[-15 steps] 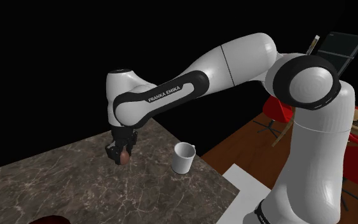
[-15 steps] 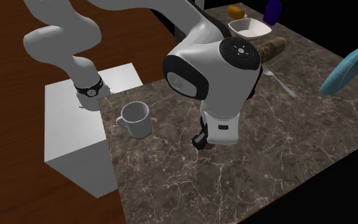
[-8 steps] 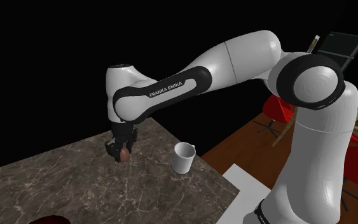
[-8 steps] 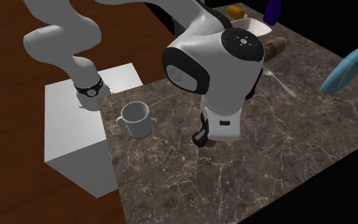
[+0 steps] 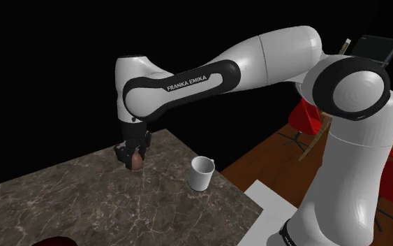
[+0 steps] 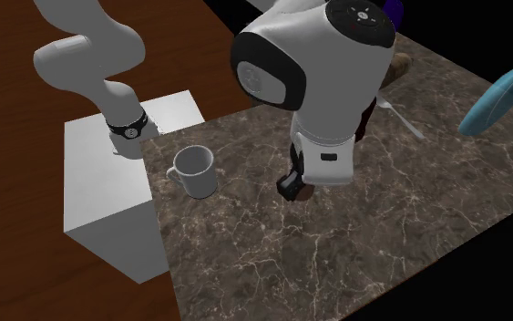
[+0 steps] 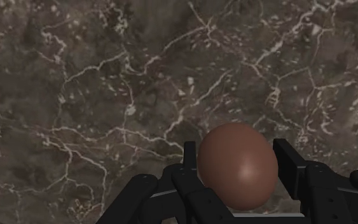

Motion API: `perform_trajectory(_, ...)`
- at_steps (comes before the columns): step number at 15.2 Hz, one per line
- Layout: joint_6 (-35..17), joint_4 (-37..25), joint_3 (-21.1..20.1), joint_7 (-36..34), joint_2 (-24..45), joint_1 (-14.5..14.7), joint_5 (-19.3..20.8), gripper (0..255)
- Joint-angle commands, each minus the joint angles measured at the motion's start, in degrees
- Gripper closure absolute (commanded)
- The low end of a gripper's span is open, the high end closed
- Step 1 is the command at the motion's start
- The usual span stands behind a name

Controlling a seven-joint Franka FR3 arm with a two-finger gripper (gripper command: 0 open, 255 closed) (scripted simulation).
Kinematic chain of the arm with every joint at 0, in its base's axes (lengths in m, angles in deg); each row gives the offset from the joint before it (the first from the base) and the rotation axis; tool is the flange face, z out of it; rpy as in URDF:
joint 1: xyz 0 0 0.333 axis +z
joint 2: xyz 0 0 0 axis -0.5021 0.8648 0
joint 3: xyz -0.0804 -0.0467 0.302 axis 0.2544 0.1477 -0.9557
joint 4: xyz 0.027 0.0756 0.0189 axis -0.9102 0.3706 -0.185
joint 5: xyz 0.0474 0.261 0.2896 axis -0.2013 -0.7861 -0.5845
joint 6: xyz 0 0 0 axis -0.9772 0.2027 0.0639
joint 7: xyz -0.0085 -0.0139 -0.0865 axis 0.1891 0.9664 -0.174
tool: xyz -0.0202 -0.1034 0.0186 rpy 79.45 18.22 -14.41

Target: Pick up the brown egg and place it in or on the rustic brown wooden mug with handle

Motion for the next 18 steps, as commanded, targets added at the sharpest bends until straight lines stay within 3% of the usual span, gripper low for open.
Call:
perform_trajectory(1, 1.41, -0.87, -0.05, 0.06, -0.54, -0.07, -0.17, 255)
perform_trajectory(18, 13.58, -10.38, -0.38, -0.08, -3.34, -0.19, -1.03, 255)
